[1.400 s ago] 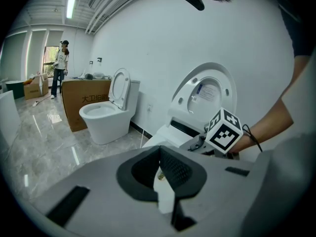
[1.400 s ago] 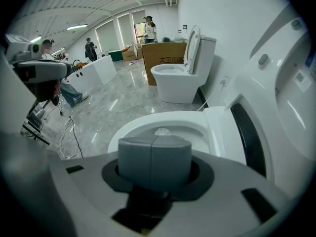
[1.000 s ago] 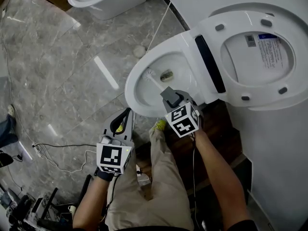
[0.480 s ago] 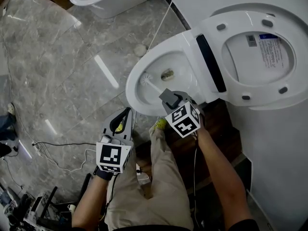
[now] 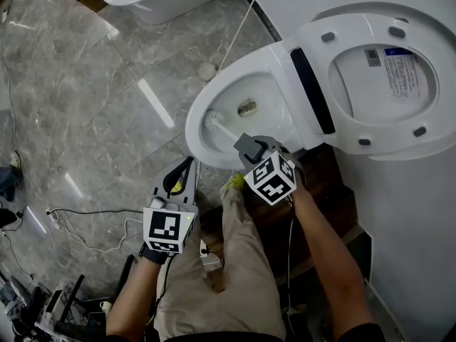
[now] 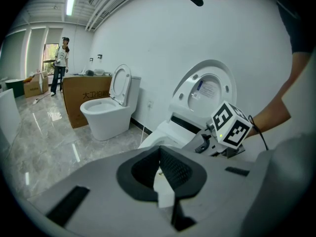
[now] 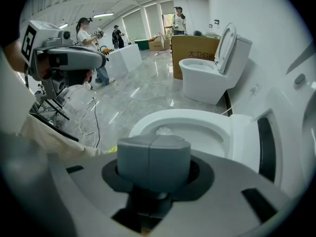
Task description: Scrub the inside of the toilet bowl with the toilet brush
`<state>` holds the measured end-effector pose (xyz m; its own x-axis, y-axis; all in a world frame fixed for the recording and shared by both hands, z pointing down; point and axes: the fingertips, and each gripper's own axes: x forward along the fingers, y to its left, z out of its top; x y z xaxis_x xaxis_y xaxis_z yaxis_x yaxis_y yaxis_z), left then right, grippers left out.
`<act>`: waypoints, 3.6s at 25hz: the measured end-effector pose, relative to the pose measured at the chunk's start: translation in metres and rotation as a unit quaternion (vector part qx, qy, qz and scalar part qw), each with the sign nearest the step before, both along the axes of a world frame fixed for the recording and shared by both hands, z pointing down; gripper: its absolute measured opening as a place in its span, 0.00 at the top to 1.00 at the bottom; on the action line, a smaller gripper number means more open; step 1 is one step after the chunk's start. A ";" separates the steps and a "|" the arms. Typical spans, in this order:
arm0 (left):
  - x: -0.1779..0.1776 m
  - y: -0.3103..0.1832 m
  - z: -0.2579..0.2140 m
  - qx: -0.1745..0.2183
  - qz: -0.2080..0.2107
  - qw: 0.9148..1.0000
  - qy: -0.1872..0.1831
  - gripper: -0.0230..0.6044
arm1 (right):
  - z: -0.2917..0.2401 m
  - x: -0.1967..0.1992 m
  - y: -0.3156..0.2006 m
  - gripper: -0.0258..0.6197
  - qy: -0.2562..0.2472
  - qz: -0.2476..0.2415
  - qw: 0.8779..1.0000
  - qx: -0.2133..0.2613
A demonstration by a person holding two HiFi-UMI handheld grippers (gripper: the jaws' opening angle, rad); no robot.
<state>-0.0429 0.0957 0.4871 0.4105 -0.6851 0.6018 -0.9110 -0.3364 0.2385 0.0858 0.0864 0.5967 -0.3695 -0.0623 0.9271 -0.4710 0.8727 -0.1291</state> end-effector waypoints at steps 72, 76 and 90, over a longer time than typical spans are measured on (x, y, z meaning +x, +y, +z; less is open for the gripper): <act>0.017 -0.008 0.002 -0.005 0.006 1.000 -0.005 0.95 | -0.021 0.088 0.021 0.72 0.118 -0.117 0.976 -0.137; 0.021 -0.007 0.000 -0.006 0.009 1.000 -0.002 0.95 | -0.023 0.098 0.023 0.72 0.127 -0.103 0.977 -0.137; 0.028 -0.002 -0.001 -0.005 0.017 1.000 -0.002 0.95 | -0.024 0.127 0.009 0.72 0.194 -0.088 0.971 -0.109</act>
<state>-0.0147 0.0941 0.4860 0.4314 -0.6646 0.6101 -0.8998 -0.3654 0.2382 0.2129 0.0957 0.5725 0.0239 0.1846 0.9825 -0.3666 0.9160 -0.1631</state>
